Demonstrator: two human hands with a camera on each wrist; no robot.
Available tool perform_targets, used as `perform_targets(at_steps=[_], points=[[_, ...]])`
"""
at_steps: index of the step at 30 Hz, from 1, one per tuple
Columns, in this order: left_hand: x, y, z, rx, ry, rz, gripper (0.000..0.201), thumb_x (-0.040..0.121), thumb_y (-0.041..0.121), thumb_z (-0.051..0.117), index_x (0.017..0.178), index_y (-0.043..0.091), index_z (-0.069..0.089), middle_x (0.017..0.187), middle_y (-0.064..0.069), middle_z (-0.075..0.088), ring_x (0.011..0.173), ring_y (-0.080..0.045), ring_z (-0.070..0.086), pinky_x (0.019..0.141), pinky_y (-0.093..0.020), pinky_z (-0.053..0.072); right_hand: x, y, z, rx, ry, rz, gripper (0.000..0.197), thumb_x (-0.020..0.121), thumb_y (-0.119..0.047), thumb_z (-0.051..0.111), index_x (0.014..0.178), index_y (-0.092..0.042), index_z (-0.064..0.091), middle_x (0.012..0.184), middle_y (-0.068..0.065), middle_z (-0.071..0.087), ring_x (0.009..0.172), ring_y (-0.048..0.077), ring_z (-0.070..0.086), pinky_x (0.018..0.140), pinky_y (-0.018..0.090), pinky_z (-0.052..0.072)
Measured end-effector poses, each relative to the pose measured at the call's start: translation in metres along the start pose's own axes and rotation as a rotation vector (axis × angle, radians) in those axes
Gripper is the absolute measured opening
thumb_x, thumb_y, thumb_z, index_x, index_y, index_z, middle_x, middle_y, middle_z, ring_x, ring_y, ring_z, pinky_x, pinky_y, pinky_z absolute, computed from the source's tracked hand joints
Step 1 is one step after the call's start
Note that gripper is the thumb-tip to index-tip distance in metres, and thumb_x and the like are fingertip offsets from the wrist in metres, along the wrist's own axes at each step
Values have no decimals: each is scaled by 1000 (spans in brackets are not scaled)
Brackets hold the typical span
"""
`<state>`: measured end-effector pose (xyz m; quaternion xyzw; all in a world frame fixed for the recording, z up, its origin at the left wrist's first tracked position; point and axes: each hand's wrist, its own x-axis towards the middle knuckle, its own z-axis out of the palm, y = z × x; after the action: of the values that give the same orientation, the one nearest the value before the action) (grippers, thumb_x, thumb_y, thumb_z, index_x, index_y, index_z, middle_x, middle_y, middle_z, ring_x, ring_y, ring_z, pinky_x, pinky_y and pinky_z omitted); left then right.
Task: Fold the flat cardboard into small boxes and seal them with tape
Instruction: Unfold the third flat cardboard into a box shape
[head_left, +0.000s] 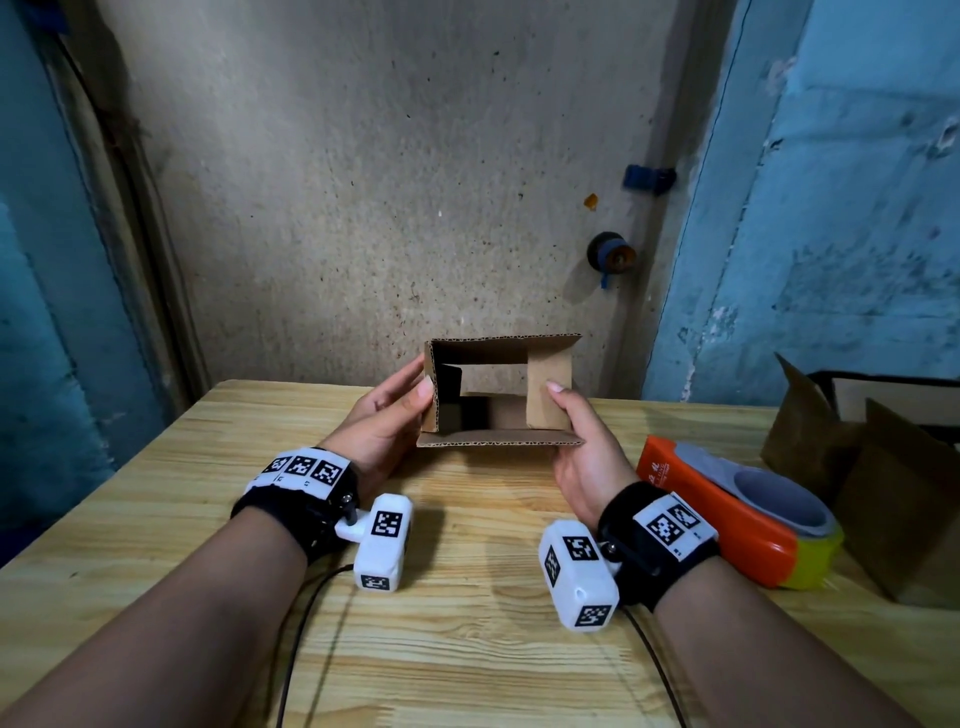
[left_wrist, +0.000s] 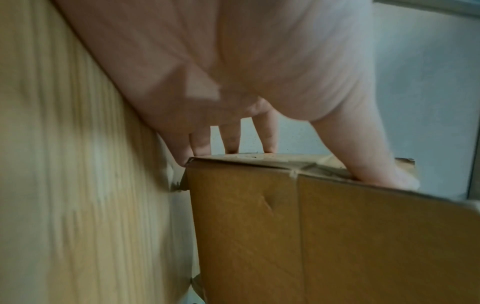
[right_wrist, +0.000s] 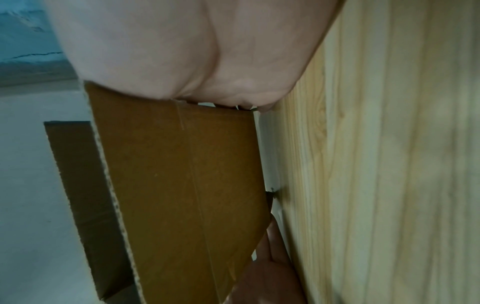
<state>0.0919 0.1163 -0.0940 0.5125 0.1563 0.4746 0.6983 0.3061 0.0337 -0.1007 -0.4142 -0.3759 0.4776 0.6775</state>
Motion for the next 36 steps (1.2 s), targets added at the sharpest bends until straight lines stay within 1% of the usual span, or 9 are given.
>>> perform_targets(at_steps=[6,9,12,16,23,28,31,33,36], points=[[2,-4,-4,51,40,-12,107,33,51,102,128,23,59,143,-9,59,125,-8,60,103,-20,48,-5,-5,4,31,-4,11,56,93,-44,63,142,-16,60,130,9,72,133,28,60,123,49,35],[2,-2,-5,64,58,-14,122,36,51,102,143,18,52,144,-10,59,131,-18,57,113,-33,43,-5,-3,4,7,-15,5,59,92,-45,67,144,-17,58,134,10,70,133,27,60,122,51,35],[2,1,-7,26,41,-17,131,34,47,103,149,17,47,137,-11,63,118,-23,66,101,-41,53,-2,-4,3,-16,27,-25,63,81,-44,70,139,-19,61,133,6,71,133,24,60,122,49,35],[2,-1,-9,29,-1,-10,128,43,41,103,152,12,43,150,-15,51,140,-34,46,121,-50,29,1,-9,0,-7,47,-3,87,63,-69,84,136,-24,64,134,7,70,133,28,59,121,55,36],[-1,4,-3,74,-19,7,128,45,37,103,154,11,40,145,-10,58,129,-21,59,92,-27,55,-7,-15,11,-93,53,5,96,53,-97,71,132,-44,56,149,-8,57,144,19,47,124,56,30],[-1,4,-2,65,-3,0,132,42,39,103,154,11,40,144,-14,58,129,-23,59,90,-27,56,-16,-21,16,-88,68,24,82,60,-89,67,128,-43,58,138,-13,64,135,11,53,121,46,31],[-1,5,1,38,-1,-12,129,35,38,104,148,14,47,133,-9,66,113,-17,69,83,-26,58,-17,-22,19,-76,53,58,76,66,-87,71,129,-46,62,139,-16,65,140,11,49,122,46,24],[-1,5,2,23,-6,-12,123,31,39,105,141,18,53,118,-4,74,100,-14,73,78,-24,59,-11,-17,15,-60,61,46,81,65,-83,77,133,-41,64,140,-11,66,143,17,49,126,54,23],[-2,7,4,1,8,-15,115,26,40,105,130,23,58,108,-1,77,95,-11,75,74,-23,59,-8,-16,12,-47,92,3,72,76,-63,79,136,-26,65,134,4,71,135,27,59,121,52,37]])
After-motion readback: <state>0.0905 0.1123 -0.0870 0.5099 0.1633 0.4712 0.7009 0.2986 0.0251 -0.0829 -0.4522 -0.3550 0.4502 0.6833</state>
